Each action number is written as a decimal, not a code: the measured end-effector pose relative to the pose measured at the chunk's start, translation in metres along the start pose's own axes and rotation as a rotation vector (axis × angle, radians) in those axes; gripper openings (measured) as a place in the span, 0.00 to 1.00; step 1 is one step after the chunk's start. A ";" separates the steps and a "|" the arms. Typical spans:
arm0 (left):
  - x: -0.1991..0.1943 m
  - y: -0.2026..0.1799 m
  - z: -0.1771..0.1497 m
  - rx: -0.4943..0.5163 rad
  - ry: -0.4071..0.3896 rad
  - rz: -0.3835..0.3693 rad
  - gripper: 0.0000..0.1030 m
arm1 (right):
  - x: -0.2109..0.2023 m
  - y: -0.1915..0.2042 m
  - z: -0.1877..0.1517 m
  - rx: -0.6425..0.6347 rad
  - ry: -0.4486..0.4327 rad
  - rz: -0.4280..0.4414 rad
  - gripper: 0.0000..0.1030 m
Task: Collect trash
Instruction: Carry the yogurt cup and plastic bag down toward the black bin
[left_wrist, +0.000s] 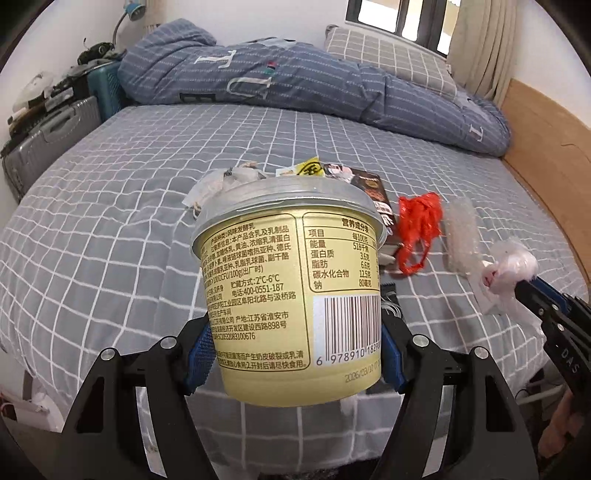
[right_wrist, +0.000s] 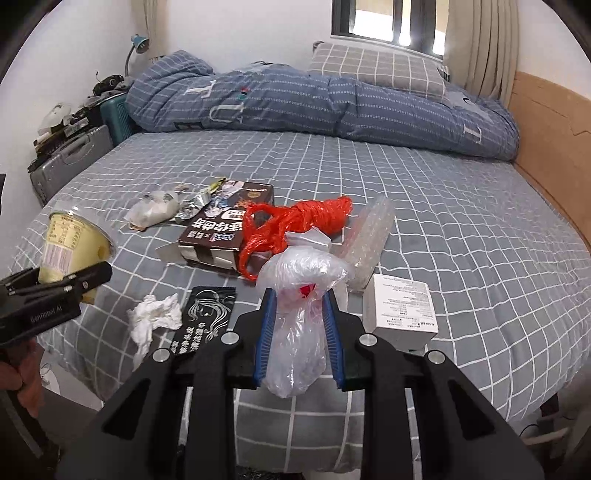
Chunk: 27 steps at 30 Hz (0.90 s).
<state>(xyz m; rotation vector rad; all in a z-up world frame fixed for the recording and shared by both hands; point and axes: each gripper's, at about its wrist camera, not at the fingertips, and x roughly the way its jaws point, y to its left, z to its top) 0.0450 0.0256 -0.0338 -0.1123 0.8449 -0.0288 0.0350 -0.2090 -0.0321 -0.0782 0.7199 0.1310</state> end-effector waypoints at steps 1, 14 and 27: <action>-0.002 0.000 -0.003 0.001 0.002 0.000 0.68 | -0.003 0.000 -0.002 0.003 0.000 0.004 0.24; -0.029 -0.011 -0.036 0.009 0.012 -0.013 0.68 | -0.034 0.001 -0.024 0.024 0.005 0.034 0.24; -0.057 -0.003 -0.071 -0.020 0.031 -0.016 0.68 | -0.059 0.018 -0.051 0.020 0.029 0.056 0.23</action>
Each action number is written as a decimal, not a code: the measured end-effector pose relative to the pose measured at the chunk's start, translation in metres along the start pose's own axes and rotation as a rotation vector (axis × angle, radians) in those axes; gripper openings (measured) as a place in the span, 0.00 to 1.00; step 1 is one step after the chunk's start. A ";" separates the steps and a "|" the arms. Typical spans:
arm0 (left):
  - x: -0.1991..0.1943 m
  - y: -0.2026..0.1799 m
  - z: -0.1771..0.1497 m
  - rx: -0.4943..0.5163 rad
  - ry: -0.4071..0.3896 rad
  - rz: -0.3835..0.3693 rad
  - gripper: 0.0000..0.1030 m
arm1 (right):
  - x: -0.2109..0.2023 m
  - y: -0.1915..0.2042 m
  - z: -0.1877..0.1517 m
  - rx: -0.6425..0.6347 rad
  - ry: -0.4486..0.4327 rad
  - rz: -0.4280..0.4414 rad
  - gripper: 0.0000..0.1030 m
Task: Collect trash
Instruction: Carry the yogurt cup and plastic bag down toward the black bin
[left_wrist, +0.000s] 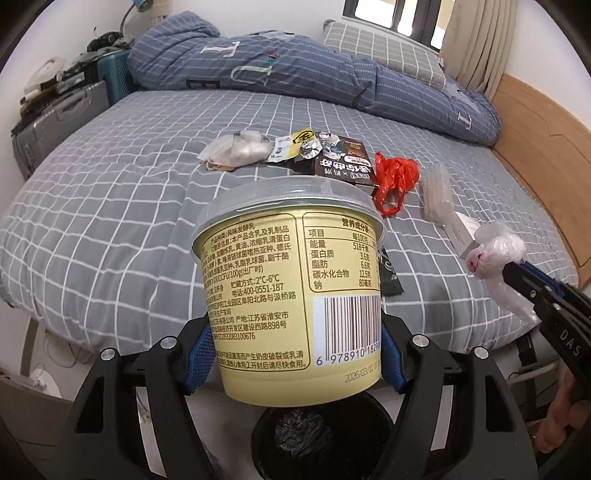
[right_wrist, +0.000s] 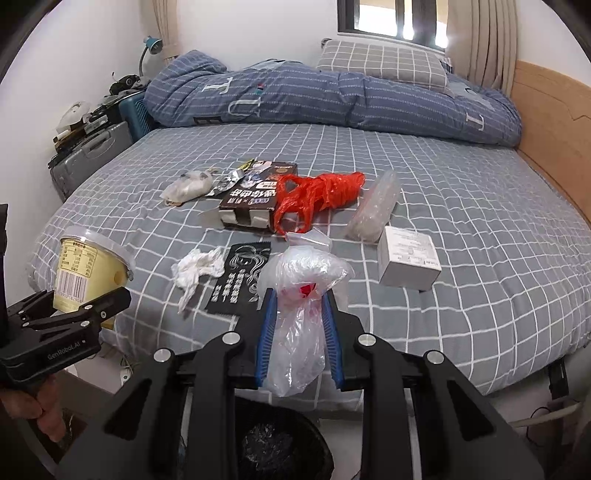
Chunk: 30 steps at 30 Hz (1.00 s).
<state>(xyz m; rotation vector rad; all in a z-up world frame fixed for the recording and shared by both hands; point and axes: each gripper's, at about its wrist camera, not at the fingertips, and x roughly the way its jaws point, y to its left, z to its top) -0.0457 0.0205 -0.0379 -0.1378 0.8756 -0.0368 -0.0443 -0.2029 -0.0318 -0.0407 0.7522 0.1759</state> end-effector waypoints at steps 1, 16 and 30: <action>-0.003 0.001 -0.003 -0.005 0.001 -0.003 0.68 | -0.003 0.001 -0.003 0.000 0.003 0.003 0.23; -0.052 -0.001 -0.050 -0.025 0.019 -0.012 0.68 | -0.055 0.027 -0.042 0.000 0.033 0.049 0.24; -0.041 0.022 -0.115 -0.040 0.132 0.019 0.68 | -0.041 0.035 -0.098 0.011 0.142 0.042 0.23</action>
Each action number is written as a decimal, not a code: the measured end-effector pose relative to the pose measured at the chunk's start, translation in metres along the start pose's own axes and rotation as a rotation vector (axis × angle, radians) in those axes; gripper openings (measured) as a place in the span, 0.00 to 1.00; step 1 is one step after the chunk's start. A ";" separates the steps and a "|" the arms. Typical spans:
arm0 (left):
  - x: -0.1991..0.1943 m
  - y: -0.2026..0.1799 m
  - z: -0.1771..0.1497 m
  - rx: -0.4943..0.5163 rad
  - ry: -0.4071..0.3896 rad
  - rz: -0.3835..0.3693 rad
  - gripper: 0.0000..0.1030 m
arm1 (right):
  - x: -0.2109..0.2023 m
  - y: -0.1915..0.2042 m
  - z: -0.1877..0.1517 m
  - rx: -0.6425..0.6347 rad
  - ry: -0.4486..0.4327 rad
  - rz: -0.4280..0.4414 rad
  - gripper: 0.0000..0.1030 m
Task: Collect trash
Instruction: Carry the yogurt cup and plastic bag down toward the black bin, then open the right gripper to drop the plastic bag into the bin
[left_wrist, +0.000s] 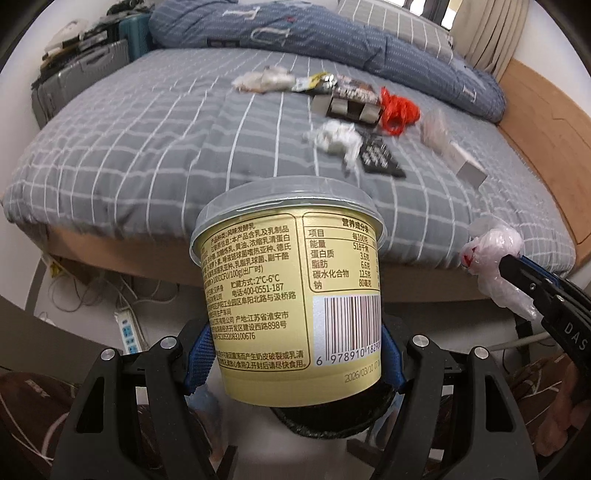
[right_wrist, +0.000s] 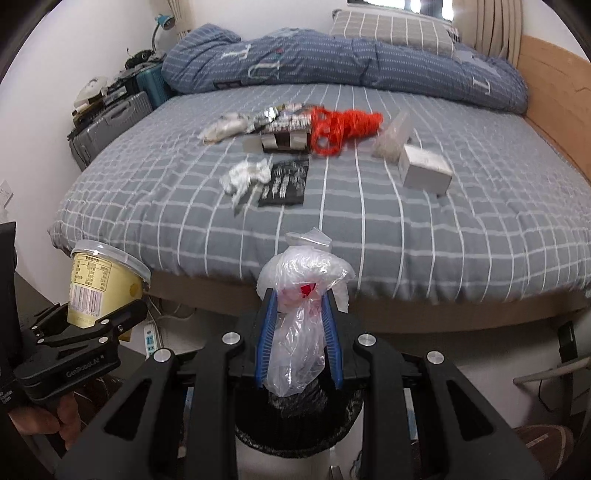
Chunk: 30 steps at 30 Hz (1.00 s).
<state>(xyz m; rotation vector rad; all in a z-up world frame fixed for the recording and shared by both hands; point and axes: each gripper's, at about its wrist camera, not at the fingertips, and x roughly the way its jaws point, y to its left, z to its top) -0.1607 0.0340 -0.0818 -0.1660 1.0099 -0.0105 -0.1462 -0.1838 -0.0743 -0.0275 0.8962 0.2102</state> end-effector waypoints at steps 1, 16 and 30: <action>0.003 0.001 -0.003 0.000 0.005 0.003 0.68 | 0.004 -0.001 -0.003 0.003 0.010 -0.001 0.23; 0.098 0.016 -0.046 0.018 0.149 0.012 0.68 | 0.098 -0.006 -0.050 0.019 0.178 0.005 0.24; 0.150 0.030 -0.060 0.024 0.242 0.022 0.68 | 0.172 0.007 -0.078 0.029 0.319 0.057 0.25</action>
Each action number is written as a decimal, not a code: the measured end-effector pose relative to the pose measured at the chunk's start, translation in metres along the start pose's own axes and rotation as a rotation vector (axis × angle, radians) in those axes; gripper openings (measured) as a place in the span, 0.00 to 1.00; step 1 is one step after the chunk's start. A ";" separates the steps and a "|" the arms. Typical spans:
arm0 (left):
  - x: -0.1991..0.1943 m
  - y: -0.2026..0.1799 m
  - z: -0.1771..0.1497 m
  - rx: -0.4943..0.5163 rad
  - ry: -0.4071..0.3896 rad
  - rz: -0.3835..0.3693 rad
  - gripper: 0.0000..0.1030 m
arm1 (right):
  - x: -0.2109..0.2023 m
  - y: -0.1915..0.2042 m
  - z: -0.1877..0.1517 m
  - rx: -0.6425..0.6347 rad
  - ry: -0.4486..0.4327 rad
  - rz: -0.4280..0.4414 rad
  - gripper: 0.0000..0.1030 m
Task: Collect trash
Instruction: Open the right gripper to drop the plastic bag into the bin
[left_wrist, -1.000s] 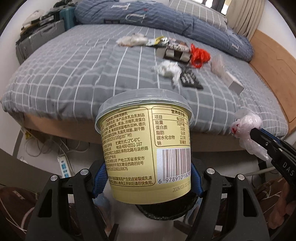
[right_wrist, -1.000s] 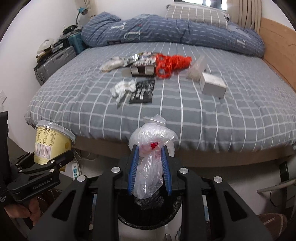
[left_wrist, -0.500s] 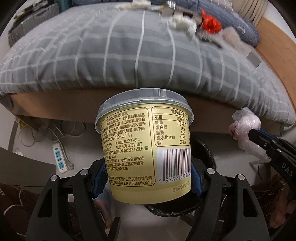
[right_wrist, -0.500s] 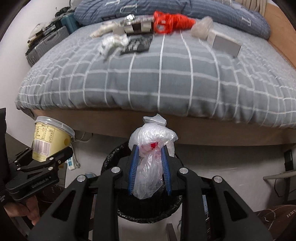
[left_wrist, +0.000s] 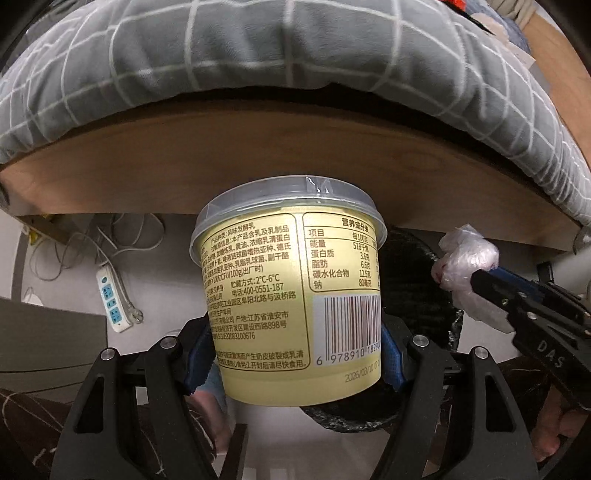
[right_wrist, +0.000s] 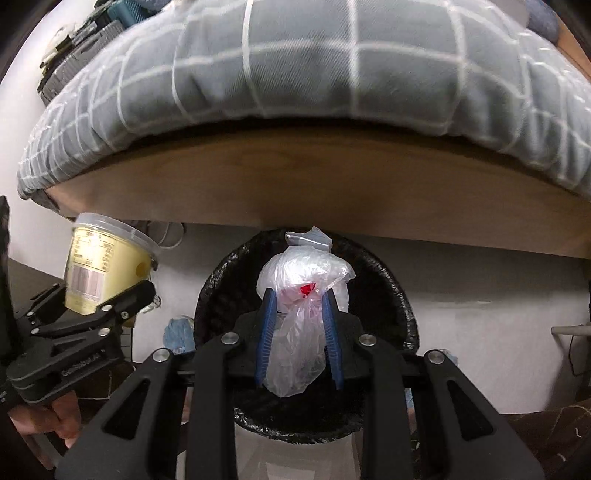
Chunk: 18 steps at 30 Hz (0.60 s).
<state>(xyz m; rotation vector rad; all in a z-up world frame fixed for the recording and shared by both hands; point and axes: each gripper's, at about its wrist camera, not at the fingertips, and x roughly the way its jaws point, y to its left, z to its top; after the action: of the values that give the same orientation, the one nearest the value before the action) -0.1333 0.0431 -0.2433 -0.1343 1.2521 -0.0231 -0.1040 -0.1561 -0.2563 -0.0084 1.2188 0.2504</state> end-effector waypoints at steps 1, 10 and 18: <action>0.000 0.002 0.000 -0.004 0.000 0.004 0.68 | 0.004 0.003 0.000 -0.011 0.004 0.000 0.25; -0.001 0.022 0.002 -0.039 0.005 0.025 0.68 | 0.023 0.018 -0.003 -0.069 0.025 -0.016 0.36; 0.007 0.017 0.002 -0.035 0.023 0.000 0.68 | 0.006 0.009 0.000 -0.033 -0.016 -0.066 0.76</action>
<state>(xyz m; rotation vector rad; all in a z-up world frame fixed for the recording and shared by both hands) -0.1300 0.0598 -0.2515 -0.1644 1.2756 -0.0031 -0.1035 -0.1462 -0.2610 -0.0755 1.1958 0.2124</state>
